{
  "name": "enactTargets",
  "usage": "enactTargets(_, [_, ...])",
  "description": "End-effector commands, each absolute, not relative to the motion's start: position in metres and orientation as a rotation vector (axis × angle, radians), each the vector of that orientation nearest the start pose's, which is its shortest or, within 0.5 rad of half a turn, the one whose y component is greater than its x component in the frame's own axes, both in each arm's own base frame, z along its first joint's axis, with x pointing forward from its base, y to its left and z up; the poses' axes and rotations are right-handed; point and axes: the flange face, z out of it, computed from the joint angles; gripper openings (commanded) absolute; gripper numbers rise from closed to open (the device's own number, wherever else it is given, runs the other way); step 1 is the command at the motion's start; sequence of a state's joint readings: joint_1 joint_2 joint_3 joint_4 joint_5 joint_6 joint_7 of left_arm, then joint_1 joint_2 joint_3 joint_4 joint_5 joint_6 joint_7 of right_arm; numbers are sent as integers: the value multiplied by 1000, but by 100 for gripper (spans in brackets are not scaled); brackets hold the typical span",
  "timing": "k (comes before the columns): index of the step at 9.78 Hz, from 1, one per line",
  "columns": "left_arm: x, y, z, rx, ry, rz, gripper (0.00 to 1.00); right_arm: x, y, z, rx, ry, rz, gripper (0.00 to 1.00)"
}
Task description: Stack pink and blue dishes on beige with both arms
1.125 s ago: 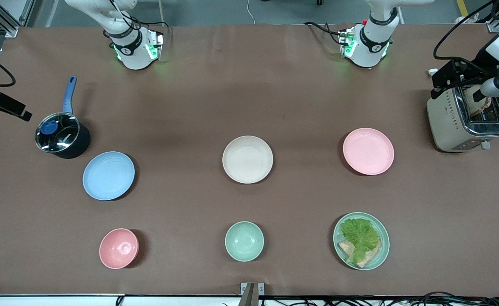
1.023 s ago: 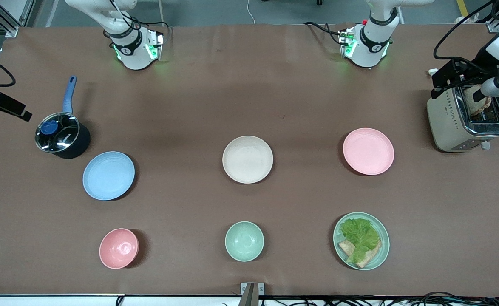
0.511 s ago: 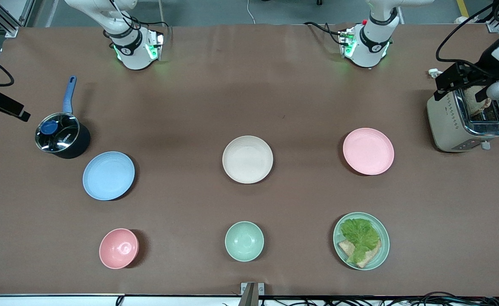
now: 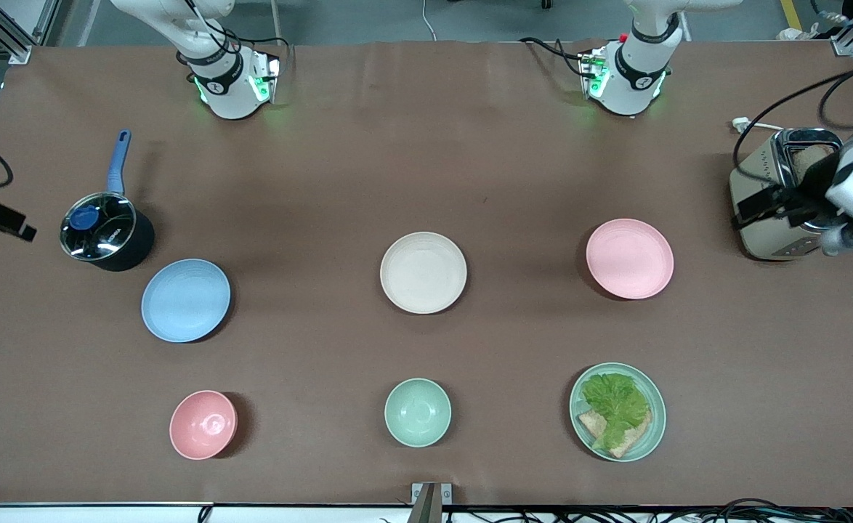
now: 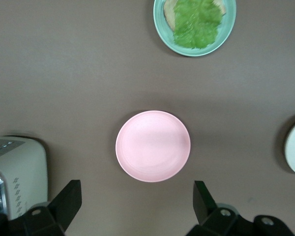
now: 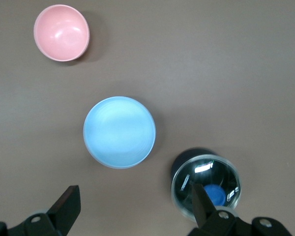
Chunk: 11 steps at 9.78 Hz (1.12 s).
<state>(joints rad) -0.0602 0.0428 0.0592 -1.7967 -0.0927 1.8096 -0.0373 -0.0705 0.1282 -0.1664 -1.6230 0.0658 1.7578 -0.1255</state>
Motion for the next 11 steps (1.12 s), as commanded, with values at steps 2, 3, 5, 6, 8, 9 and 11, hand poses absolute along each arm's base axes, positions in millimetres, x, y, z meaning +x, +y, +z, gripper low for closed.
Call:
enactTargets(2, [548, 1, 364, -3253, 31, 75, 100, 600, -177, 426, -2959, 106, 32, 100])
enactTargets(3, [537, 8, 332, -3258, 94, 74, 100, 602, -191, 394, -2914, 90, 57, 100])
enactTargets(5, [520, 28, 273, -3262, 150, 112, 95, 606, -203, 322, -2765, 79, 64, 100])
enactTargets(6, [515, 32, 245, -3294, 185, 174, 92, 604, -207, 289, -2772, 77, 26, 100])
enactTargets(8, [510, 49, 212, -3397, 172, 184, 84, 592, -204, 234, -2769, 128, -60, 100])
enactTargets(9, [507, 53, 199, -3415, 192, 191, 79, 588, -205, 216, -2755, 105, -61, 100])
enactTargets(11, [508, 59, 175, -3384, 170, 181, 63, 575, -201, 186, -2709, 98, -38, 90])
